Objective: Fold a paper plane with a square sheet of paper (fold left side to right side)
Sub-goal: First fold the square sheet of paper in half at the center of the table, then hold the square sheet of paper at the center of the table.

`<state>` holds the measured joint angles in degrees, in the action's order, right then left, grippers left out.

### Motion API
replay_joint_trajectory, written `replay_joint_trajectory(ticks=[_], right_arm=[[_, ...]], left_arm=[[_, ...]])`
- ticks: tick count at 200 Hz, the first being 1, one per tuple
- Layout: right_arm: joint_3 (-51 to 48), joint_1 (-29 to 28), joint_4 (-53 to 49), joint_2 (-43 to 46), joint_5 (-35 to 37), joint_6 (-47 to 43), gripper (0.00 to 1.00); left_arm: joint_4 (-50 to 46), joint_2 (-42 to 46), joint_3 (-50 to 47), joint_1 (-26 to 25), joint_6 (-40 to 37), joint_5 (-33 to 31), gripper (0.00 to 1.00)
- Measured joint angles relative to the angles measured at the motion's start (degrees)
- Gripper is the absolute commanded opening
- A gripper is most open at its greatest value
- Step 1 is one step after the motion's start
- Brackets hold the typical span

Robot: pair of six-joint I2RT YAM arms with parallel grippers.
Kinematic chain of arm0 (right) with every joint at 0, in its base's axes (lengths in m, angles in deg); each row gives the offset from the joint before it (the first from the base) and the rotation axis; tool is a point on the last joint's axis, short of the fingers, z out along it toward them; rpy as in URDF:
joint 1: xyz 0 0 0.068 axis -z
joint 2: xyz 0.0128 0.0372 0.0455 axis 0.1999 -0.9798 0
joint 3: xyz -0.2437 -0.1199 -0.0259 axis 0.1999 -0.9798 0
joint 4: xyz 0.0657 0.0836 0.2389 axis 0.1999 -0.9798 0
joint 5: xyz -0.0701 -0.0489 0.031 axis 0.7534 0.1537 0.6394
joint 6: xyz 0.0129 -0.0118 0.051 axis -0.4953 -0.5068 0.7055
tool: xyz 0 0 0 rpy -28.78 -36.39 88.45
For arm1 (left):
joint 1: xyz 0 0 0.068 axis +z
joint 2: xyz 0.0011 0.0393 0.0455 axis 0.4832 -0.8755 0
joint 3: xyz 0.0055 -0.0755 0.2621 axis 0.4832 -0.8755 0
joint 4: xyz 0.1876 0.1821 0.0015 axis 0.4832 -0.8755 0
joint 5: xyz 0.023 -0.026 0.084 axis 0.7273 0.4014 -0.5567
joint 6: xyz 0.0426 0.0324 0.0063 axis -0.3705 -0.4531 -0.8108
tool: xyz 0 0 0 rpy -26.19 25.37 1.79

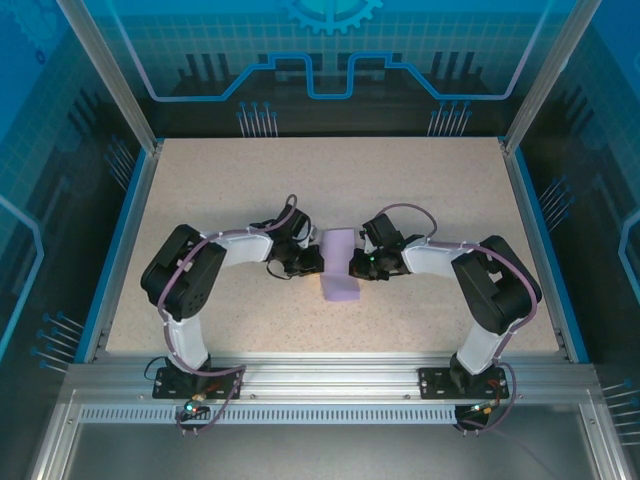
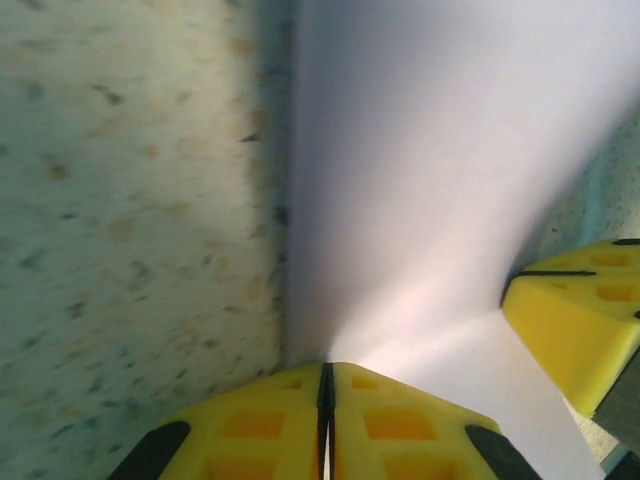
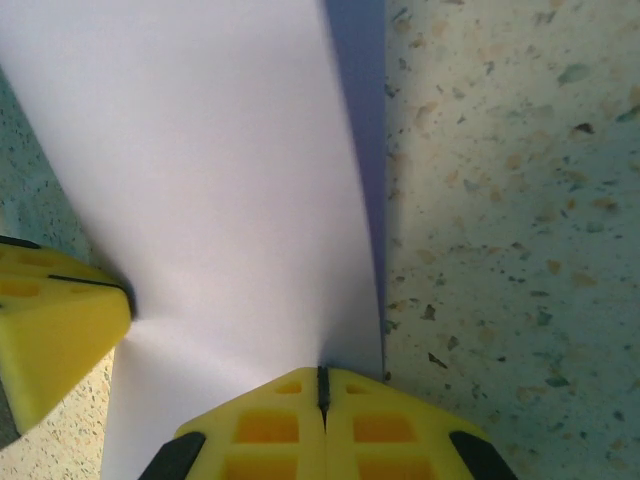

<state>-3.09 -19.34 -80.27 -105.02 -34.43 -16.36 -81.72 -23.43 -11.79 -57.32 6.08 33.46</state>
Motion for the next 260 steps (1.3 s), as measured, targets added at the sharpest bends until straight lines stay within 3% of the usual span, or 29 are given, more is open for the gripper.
replay_joint_trajectory(ticks=[51, 87, 163, 260], right_arm=[[0.00, 0.00, 0.02, 0.00, -0.11, -0.04, 0.03], [0.00, 0.00, 0.04, 0.00, -0.13, -0.22, 0.03], [0.48, -0.02, -0.52, -0.26, -0.20, -0.42, 0.03], [0.85, -0.11, -0.87, -0.20, -0.42, -1.75, 0.03]], left_arm=[[-1.22, 4.50, -2.51, 1.64, -0.55, -0.55, 0.12], [2.34, 6.88, -2.67, 1.33, 0.42, 2.64, 0.12], [7.80, -0.68, -0.66, -3.21, 3.45, 6.25, 0.14], [7.50, -2.58, -0.39, -3.52, 3.54, 5.68, 0.14]])
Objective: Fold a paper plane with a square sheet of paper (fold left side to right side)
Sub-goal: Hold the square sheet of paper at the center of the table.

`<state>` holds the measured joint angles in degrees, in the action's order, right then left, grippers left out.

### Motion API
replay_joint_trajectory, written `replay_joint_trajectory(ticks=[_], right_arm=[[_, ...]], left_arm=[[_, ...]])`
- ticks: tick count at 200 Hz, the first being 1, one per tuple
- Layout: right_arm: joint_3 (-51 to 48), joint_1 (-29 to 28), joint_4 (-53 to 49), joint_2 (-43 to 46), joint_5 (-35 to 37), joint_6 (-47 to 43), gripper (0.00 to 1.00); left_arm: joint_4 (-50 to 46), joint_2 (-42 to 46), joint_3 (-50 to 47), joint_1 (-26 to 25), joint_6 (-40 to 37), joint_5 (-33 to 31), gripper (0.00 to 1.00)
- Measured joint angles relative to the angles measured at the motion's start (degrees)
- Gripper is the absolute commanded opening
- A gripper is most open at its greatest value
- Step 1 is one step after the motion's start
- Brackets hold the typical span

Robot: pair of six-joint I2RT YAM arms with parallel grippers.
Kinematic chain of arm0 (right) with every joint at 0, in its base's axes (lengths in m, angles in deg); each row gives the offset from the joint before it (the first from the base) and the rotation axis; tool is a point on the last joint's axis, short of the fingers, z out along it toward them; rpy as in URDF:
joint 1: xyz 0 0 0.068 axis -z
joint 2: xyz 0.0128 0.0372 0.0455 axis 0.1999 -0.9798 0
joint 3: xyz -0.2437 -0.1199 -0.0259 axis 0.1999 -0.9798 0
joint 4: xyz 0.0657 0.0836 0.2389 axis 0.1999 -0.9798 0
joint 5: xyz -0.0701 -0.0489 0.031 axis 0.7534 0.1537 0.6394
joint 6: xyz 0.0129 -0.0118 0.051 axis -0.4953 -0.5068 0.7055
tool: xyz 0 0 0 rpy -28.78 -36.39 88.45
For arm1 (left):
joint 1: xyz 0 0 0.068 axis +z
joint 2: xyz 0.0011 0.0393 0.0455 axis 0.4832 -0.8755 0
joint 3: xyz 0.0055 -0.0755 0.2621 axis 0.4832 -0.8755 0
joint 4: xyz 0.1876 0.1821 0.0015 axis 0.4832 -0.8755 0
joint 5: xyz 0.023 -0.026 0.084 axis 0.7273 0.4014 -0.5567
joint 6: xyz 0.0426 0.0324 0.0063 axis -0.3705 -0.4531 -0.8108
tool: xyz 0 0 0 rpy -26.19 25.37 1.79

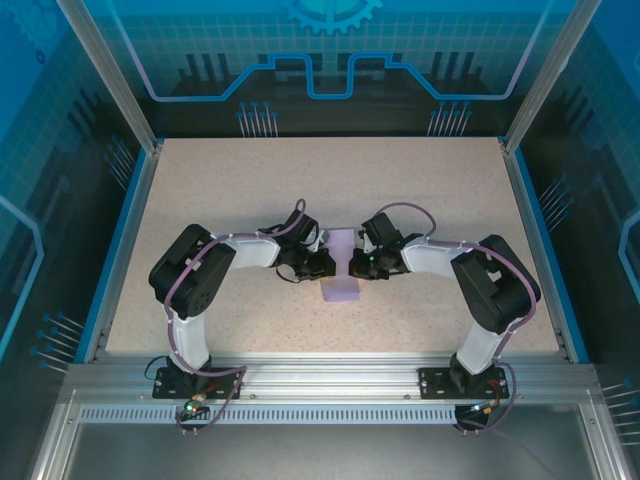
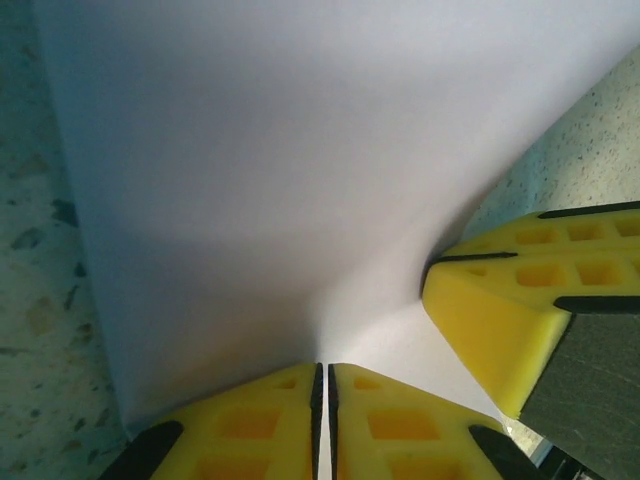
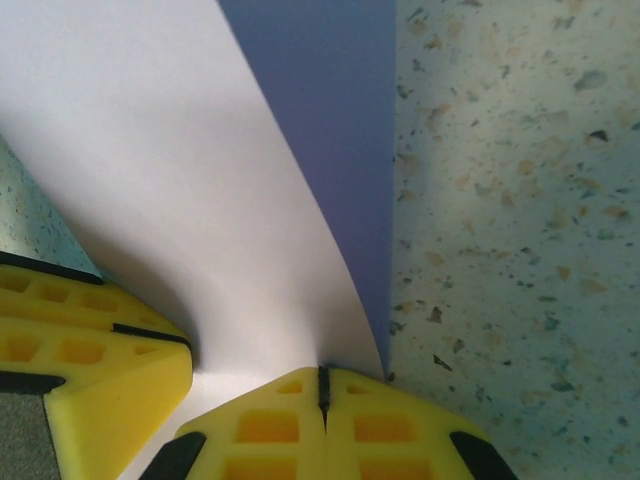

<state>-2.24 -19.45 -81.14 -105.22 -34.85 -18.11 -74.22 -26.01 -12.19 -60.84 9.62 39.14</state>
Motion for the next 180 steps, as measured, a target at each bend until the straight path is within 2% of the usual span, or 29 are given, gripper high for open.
replay_joint_trajectory(ticks=[53, 101, 180], right_arm=[[0.28, -0.17, -2.64, 1.73, -0.17, -1.95, 0.03], [4.66, -0.17, -3.10, 2.36, -1.31, -2.58, 0.03], [13.55, -0.17, -3.23, -8.92, -1.49, -3.19, 0.02]], left_arm=[[-0.02, -0.02, 0.00, 0.00, 0.00, -0.24, 0.14], [-0.07, -0.02, -0.02, -0.07, 0.00, -0.35, 0.14], [-0.13, -0.02, 0.00, -0.07, 0.00, -0.39, 0.14]])
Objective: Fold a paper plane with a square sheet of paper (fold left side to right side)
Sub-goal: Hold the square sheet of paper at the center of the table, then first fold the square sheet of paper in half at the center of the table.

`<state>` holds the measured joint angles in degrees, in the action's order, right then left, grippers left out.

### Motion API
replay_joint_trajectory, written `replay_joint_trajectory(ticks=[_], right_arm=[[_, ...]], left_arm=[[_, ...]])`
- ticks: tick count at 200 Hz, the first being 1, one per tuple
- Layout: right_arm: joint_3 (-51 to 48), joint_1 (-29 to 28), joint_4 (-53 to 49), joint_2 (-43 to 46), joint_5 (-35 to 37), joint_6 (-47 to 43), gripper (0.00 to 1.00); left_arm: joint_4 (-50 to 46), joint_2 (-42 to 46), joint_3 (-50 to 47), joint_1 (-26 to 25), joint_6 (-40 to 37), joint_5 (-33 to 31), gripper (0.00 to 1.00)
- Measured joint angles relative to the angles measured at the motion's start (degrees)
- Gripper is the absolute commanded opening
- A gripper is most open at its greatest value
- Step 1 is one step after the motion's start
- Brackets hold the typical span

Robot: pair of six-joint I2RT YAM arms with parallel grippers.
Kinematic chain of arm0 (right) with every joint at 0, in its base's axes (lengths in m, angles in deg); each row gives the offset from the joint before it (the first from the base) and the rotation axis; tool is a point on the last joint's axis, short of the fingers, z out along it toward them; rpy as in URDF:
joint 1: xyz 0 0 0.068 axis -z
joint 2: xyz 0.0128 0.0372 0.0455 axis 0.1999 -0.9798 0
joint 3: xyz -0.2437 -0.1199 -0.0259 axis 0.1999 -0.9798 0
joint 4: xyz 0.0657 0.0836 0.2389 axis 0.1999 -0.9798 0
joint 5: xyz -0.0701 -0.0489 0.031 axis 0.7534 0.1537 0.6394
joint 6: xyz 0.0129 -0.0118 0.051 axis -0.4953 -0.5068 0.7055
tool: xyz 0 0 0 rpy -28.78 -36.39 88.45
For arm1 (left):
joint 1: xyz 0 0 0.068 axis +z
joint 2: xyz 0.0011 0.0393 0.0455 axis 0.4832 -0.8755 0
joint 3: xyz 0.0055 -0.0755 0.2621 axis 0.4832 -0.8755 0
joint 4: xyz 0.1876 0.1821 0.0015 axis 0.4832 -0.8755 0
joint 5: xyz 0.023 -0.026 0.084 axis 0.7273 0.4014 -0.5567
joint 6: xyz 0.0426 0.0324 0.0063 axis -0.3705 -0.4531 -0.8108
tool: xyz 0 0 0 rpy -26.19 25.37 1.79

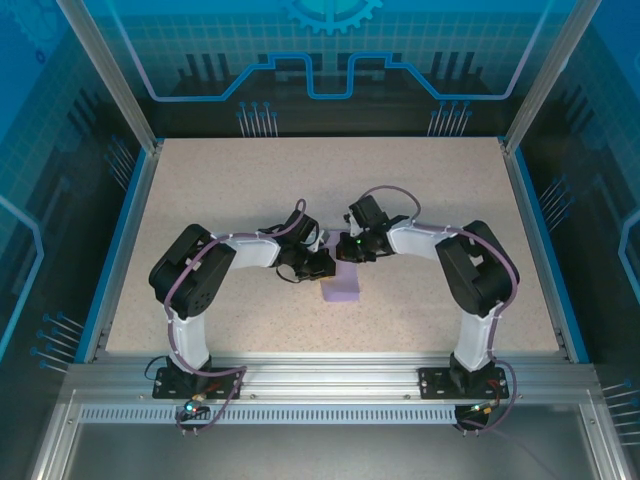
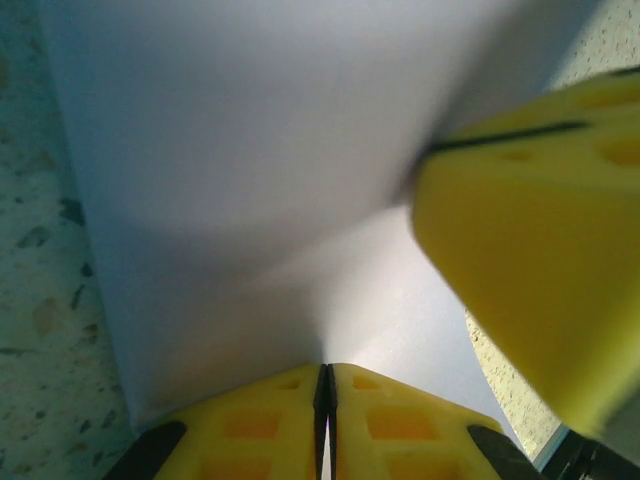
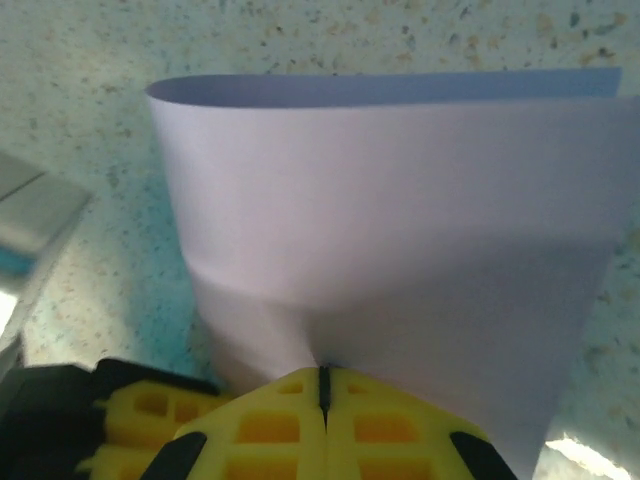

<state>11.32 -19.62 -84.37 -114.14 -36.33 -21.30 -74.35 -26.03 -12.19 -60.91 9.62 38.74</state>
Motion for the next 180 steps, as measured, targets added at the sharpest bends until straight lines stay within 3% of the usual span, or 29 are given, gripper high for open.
replay_joint_trajectory(ticks=[85, 180], right_arm=[[1.64, 0.00, -1.79, -1.99, 0.20, 1.29, 0.02], [1.99, 0.02, -2.62, -2.45, -1.57, 2.16, 0.02]], left_arm=[[0.09, 1.18, -1.16, -0.44, -0.17, -0.92, 0.14], [1.77, 8.79, -10.91, -4.31, 0.59, -2.69, 0.14]])
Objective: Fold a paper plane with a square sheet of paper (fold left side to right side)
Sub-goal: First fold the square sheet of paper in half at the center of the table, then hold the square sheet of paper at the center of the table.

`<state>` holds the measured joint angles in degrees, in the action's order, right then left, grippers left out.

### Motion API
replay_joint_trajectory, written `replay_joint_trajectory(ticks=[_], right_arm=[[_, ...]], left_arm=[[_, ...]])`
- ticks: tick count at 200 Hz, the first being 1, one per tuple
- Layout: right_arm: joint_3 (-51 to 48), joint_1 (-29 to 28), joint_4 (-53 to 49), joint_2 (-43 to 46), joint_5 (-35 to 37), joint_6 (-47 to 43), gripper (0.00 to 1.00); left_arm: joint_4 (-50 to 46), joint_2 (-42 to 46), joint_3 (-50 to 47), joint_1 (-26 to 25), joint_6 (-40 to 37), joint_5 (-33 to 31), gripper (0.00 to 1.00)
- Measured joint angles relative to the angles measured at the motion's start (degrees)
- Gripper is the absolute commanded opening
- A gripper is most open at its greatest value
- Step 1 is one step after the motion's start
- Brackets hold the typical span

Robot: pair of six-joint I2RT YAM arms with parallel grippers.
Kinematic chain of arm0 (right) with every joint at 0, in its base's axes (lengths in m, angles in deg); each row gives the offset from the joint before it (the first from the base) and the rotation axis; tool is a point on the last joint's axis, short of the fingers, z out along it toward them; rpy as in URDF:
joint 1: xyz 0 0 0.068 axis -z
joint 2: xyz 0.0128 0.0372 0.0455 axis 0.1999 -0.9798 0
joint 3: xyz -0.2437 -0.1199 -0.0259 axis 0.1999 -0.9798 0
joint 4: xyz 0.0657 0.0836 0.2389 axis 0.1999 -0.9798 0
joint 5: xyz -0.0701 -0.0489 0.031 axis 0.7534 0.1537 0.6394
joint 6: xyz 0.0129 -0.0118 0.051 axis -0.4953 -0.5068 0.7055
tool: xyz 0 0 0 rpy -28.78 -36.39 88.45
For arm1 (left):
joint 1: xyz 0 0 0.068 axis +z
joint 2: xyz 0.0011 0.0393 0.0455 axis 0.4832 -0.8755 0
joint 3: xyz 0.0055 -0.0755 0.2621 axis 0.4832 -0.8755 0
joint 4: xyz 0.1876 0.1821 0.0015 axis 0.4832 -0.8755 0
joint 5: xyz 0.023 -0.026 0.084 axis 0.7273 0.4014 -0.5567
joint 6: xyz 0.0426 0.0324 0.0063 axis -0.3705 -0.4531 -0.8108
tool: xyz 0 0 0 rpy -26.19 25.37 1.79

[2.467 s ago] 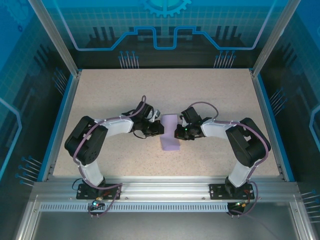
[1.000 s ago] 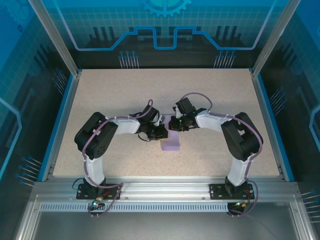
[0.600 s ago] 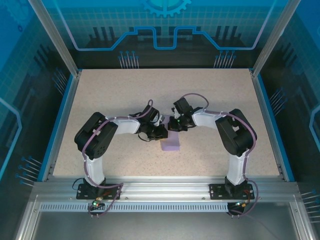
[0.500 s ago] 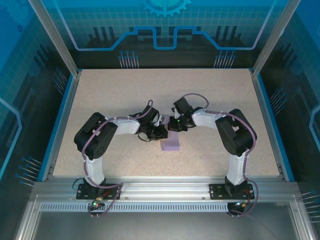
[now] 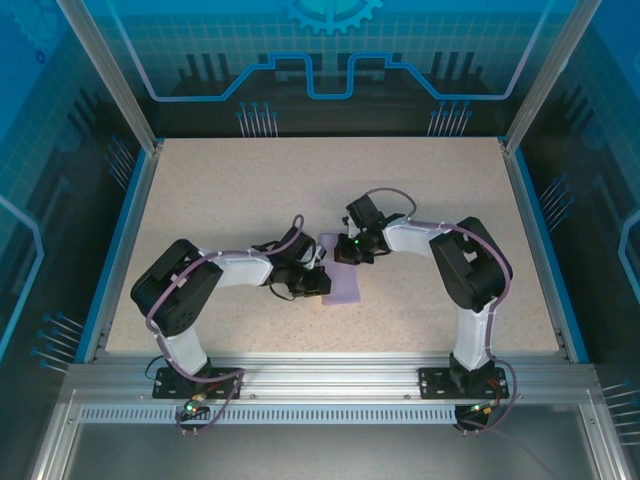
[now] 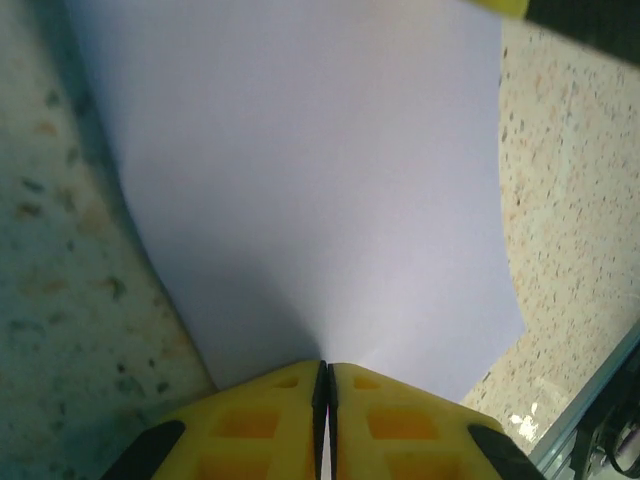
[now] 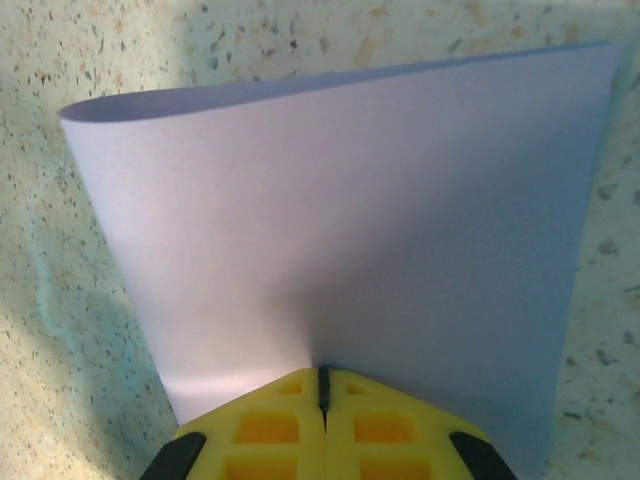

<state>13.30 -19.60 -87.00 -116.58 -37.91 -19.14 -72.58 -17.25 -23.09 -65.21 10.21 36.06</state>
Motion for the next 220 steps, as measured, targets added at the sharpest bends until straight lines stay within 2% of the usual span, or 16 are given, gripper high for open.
replay_joint_trajectory(ticks=[55, 127, 173, 195, 220], right_arm=[[0.11, 0.00, -0.68, -0.11, -1.11, 0.04, 0.02], [0.11, 0.00, -0.66, -0.17, -1.22, 0.04, 0.01], [0.11, 0.00, -0.63, -0.17, -1.25, 0.04, 0.02], [0.11, 0.00, -0.63, -0.17, -1.25, 0.04, 0.02], [0.11, -0.02, -0.63, -0.17, -1.25, 0.04, 0.01]], left_arm=[[0.85, 4.20, -4.70, -2.36, 1.60, -0.96, 0.14], [-5.22, 8.37, -6.38, -3.85, 2.38, -1.14, 0.16], [-11.87, 14.95, -2.60, 2.71, 0.70, -0.04, 0.19], [-12.63, 12.92, 2.69, 5.20, -1.14, 0.35, 0.18], [-12.13, 7.72, 7.56, 5.53, -2.38, 1.11, 0.18]])
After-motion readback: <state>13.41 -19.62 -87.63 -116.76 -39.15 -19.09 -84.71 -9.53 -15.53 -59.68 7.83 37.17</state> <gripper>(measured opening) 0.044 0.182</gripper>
